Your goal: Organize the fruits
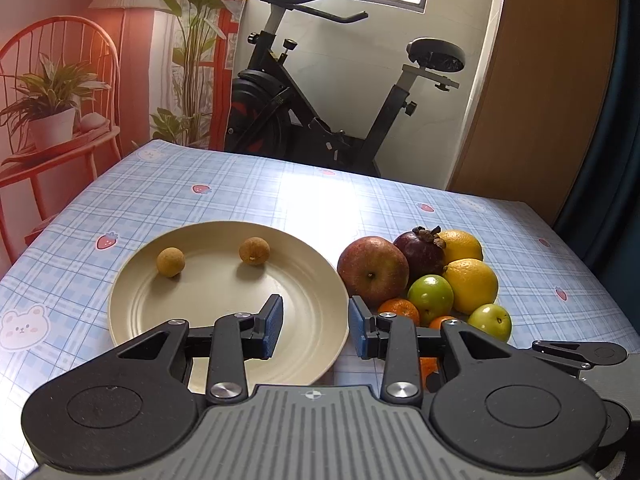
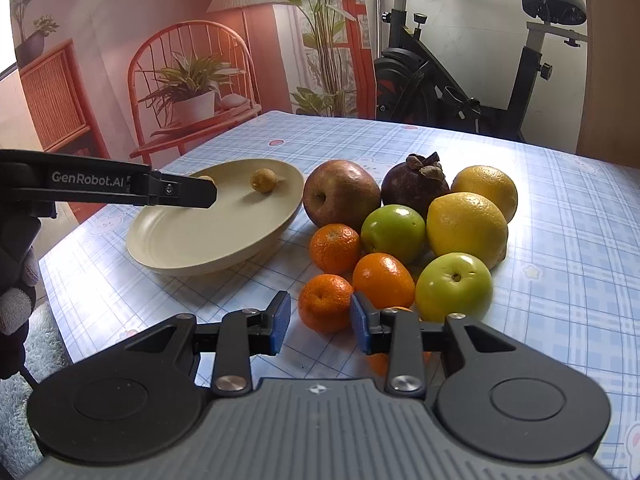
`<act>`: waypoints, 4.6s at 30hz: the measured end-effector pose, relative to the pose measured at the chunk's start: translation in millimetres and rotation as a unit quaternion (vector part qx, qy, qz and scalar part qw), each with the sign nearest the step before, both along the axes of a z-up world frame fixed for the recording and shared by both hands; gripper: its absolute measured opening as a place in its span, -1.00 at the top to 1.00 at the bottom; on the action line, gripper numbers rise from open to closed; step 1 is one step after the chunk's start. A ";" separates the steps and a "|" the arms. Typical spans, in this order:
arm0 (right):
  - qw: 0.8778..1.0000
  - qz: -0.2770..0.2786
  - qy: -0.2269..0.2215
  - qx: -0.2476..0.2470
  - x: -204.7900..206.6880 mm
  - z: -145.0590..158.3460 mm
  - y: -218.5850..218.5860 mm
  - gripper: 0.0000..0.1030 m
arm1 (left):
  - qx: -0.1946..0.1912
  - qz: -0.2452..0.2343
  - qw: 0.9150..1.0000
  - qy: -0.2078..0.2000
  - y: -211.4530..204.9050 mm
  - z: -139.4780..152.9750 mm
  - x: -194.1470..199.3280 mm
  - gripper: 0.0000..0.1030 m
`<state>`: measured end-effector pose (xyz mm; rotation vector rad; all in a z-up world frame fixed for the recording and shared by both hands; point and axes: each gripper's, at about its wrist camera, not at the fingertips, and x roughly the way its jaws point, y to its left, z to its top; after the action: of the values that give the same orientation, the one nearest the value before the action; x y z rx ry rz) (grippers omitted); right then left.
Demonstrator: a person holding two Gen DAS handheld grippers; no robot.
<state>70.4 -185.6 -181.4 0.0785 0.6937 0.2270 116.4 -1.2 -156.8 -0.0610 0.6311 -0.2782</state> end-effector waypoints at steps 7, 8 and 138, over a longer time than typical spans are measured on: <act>1.000 -0.011 0.007 -0.006 7.6 0.4 4.5 0.26 | -0.011 -0.003 1.000 0.011 7.9 -10.2 -0.6 0.27; 1.000 -0.011 0.008 -0.007 8.2 0.2 5.3 0.26 | -0.010 -0.001 1.000 0.012 8.7 -11.6 0.0 0.27; 0.977 -0.131 -0.127 0.114 -40.8 -0.9 -112.2 0.26 | -0.052 -0.019 0.997 0.056 -50.1 -8.7 34.1 0.28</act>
<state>29.6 -297.7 -182.3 0.3519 0.3938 0.0600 150.5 -51.2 -165.5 -0.1667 0.7302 -0.3455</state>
